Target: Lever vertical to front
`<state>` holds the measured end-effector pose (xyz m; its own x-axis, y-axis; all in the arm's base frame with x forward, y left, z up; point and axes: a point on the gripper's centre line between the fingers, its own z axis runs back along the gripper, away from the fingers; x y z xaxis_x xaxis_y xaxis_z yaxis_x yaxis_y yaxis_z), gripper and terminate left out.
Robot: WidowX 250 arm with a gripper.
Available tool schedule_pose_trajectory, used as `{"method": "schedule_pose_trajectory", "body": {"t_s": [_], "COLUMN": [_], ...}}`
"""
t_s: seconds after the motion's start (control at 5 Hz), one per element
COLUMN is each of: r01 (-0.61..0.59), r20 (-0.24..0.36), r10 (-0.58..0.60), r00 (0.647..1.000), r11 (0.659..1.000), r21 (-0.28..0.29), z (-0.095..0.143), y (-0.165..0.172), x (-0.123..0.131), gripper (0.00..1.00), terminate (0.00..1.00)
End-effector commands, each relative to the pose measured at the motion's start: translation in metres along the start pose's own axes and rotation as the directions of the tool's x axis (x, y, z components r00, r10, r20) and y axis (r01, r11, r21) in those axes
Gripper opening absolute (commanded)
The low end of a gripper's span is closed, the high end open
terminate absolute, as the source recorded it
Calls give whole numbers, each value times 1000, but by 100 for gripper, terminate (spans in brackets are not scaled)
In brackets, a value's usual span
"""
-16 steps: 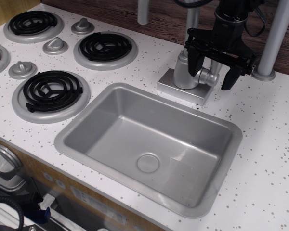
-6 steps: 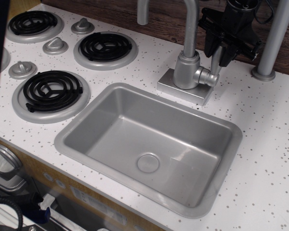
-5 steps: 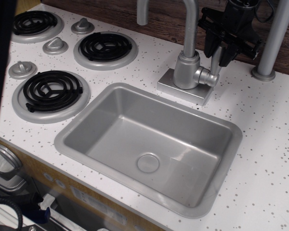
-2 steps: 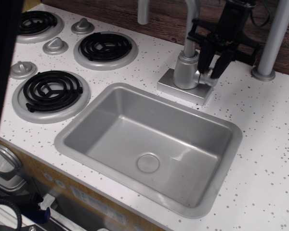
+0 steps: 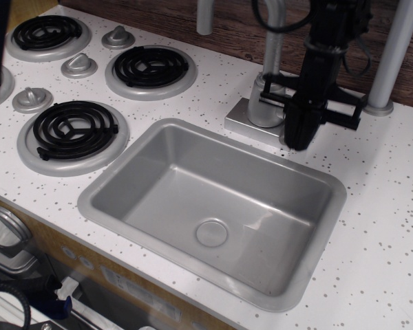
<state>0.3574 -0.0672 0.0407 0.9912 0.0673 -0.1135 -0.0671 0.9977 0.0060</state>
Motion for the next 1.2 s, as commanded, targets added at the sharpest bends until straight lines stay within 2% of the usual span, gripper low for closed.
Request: {"method": "schedule_pose_trajectory", "body": {"t_s": [0.0,0.2,0.4,0.6,0.8,1.0], "r01": [-15,-23,-38,-73,-101,-103], "r20": [103,106,122,142,155,178], "r10": [20,27,38,65,89,89], "r00": [994,994,992,988,984,980], "r11": [999,999,999,996,993,992], "r21": [-46,-41,-1,54,67,69], "z": [21,22,36,54,61,63], "y": [13,12,10,7,6,5], "x": [5,4,0,-11,-21,-26], "gripper": [0,0,100,100,100,100], "terminate": [0,0,0,0,0,100]}}
